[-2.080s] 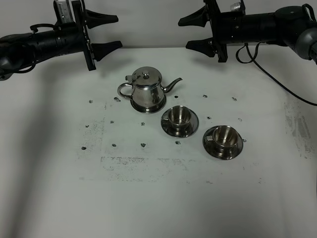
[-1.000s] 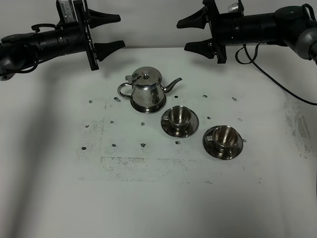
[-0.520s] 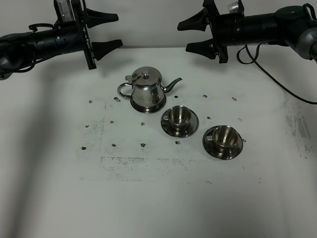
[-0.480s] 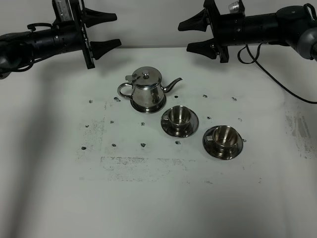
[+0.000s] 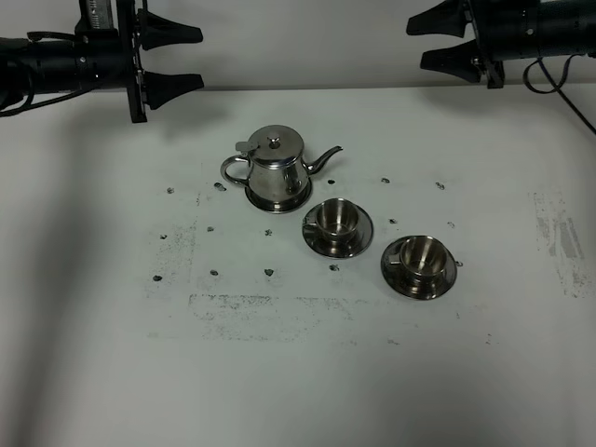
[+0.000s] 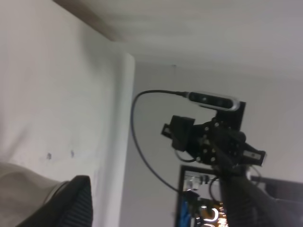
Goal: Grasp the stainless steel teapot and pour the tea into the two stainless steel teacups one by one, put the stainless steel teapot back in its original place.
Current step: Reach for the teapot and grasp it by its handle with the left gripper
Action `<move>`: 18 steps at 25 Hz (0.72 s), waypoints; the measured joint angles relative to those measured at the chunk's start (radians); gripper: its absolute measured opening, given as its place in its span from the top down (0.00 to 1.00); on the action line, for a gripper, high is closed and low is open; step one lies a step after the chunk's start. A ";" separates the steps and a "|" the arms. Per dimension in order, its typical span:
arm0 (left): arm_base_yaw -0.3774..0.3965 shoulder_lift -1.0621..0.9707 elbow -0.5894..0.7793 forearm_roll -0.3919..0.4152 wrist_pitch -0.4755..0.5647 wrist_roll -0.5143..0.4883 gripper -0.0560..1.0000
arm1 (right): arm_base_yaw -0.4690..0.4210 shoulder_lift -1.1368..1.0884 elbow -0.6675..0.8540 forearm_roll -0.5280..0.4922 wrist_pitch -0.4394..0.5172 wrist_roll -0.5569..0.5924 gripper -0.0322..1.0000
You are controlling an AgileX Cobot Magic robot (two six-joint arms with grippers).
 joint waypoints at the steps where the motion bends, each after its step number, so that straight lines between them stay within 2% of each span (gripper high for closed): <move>1: 0.000 -0.009 0.000 0.017 0.000 -0.002 0.39 | -0.009 -0.006 0.000 -0.025 0.001 0.000 0.44; 5: 0.003 -0.041 0.000 0.055 0.001 -0.011 0.39 | -0.035 -0.047 0.000 -0.172 0.001 0.026 0.44; 12: 0.007 -0.057 0.000 0.107 0.001 -0.022 0.39 | -0.038 -0.182 0.009 -0.535 0.006 0.127 0.47; 18: 0.007 -0.060 0.000 0.121 0.001 -0.035 0.39 | -0.038 -0.425 0.171 -0.809 0.007 0.181 0.47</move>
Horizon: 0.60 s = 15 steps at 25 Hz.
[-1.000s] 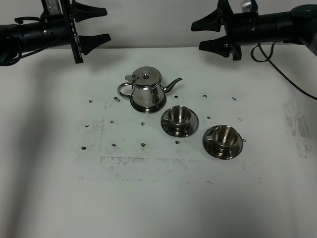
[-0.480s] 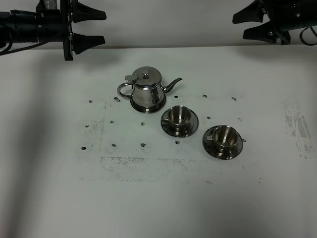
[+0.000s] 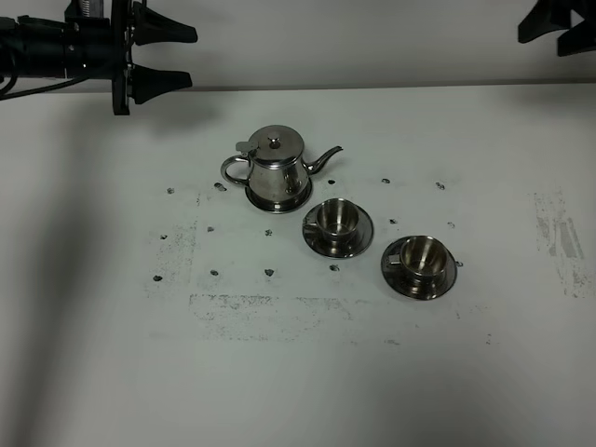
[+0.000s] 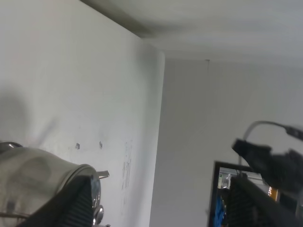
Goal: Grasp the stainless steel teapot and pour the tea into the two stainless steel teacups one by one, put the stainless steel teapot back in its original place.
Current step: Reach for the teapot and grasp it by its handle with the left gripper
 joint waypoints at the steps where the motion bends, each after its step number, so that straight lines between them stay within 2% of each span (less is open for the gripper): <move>1: 0.000 -0.001 0.000 0.001 0.000 -0.001 0.39 | 0.000 -0.051 0.039 -0.042 0.002 0.004 0.47; 6: 0.001 -0.007 0.000 0.001 0.000 -0.001 0.39 | 0.000 -0.279 0.268 -0.186 0.004 0.028 0.47; 11: 0.002 -0.007 0.000 0.008 0.000 -0.002 0.39 | 0.000 -0.485 0.483 -0.272 0.005 0.079 0.47; 15: 0.003 -0.028 0.000 0.058 0.000 -0.002 0.39 | 0.000 -0.687 0.659 -0.314 0.003 0.117 0.47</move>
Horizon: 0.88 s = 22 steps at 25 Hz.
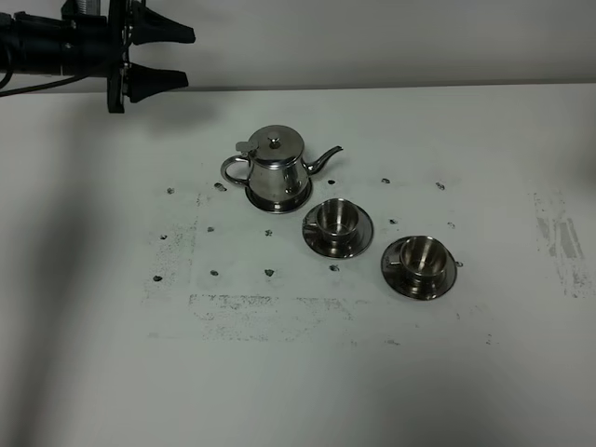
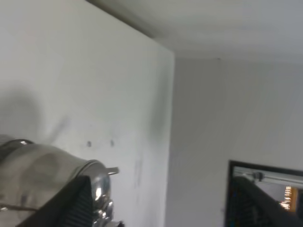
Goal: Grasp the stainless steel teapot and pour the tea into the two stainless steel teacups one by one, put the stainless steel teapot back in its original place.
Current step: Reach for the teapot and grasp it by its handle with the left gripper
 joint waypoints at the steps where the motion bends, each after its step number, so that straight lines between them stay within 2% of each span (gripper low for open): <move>1: 0.000 -0.007 0.000 0.015 0.000 0.000 0.39 | 0.000 -0.057 0.038 0.000 -0.014 0.010 0.47; 9: 0.003 -0.032 0.000 0.021 0.000 0.000 0.39 | 0.000 -0.476 0.396 -0.020 -0.167 0.025 0.47; 15: 0.004 -0.032 0.000 0.021 0.000 -0.001 0.39 | 0.000 -0.795 0.629 -0.040 -0.335 0.026 0.47; 18: 0.004 -0.032 0.000 0.021 0.000 0.000 0.39 | 0.000 -0.933 0.721 -0.041 -0.360 0.028 0.47; 22: 0.004 -0.032 0.000 0.021 0.000 0.000 0.39 | 0.000 -1.097 0.809 -0.040 -0.343 0.043 0.47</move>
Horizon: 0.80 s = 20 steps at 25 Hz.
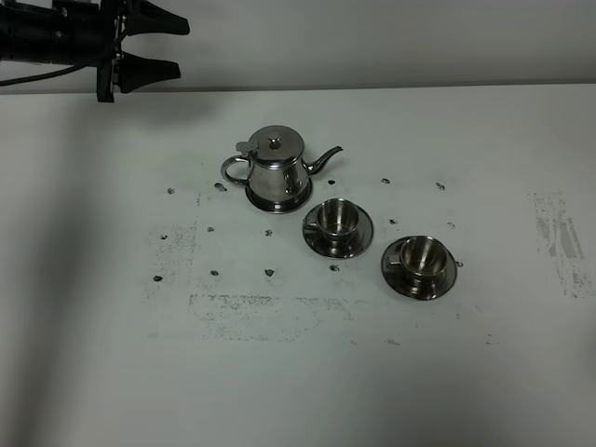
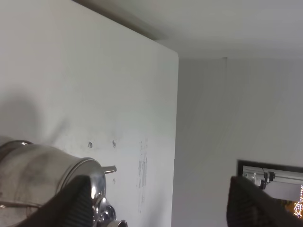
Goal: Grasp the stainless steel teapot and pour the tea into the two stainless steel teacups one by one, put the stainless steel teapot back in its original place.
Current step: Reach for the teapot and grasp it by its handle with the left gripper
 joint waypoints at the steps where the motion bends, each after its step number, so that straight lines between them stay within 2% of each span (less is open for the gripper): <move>1: 0.000 0.000 0.000 0.000 0.000 0.000 0.39 | 0.000 -0.035 0.010 0.000 0.013 0.005 0.47; 6: 0.000 0.000 0.000 0.000 0.000 0.002 0.39 | 0.000 -0.110 0.016 0.000 0.068 0.013 0.48; 15: 0.000 0.000 0.000 0.000 0.000 0.007 0.39 | 0.000 -0.112 0.011 0.013 0.206 0.019 0.50; 20: 0.000 0.000 0.000 0.000 0.000 0.011 0.39 | 0.000 -0.112 0.016 0.012 0.247 0.019 0.50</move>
